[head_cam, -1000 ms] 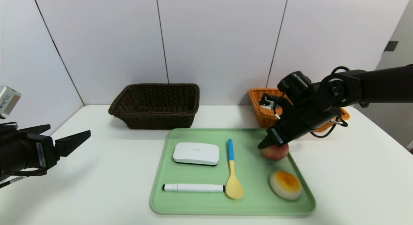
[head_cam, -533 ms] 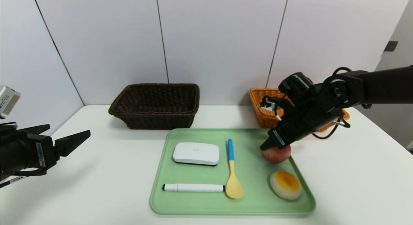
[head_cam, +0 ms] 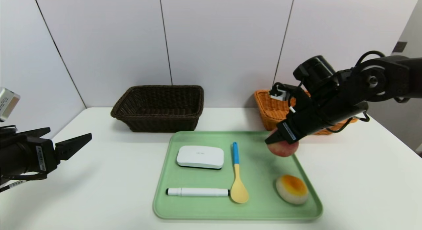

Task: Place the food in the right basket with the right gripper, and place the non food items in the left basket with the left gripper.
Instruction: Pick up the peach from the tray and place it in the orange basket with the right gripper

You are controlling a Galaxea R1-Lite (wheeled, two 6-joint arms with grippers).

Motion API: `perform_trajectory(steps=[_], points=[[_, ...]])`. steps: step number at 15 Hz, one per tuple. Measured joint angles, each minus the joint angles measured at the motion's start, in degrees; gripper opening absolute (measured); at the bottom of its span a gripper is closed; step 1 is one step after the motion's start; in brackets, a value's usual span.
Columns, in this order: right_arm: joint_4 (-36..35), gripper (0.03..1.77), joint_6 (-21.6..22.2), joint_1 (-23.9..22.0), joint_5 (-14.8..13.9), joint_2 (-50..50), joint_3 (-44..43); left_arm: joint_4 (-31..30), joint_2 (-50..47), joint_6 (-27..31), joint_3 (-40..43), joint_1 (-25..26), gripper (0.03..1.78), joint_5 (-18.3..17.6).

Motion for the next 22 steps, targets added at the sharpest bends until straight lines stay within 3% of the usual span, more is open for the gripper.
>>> perform_trajectory(steps=[2, 5, 9, 12, 15, 22], points=[[-0.4, 1.04, 0.0, 0.7, 1.8, -2.8, -2.1, -0.1, 0.0, 0.0, 0.3, 0.0, 1.69, 0.0], [-3.5, 1.04, -1.2, -1.0, 1.8, -5.2, -7.2, -0.2, 0.0, -0.1, 0.5, 0.0, 1.69, -0.1], [-14.5, 1.04, -2.0, -10.9, 2.0, -5.1, -10.7, -0.3, -0.4, -0.3, 0.4, 0.1, 1.69, -0.1], [-15.3, 1.04, -4.5, -19.0, 2.0, -2.0, -14.0, -0.2, -0.6, -0.3, 0.4, 0.1, 1.69, -0.1], [-15.2, 1.04, -4.6, -24.2, 2.1, 1.5, -15.9, 0.0, -1.1, -0.3, 0.8, 0.1, 1.69, -0.1], [-14.8, 1.04, -4.5, -26.6, 1.5, 8.0, -15.5, -0.1, -1.9, -0.3, 2.2, 0.1, 1.69, -0.1]])
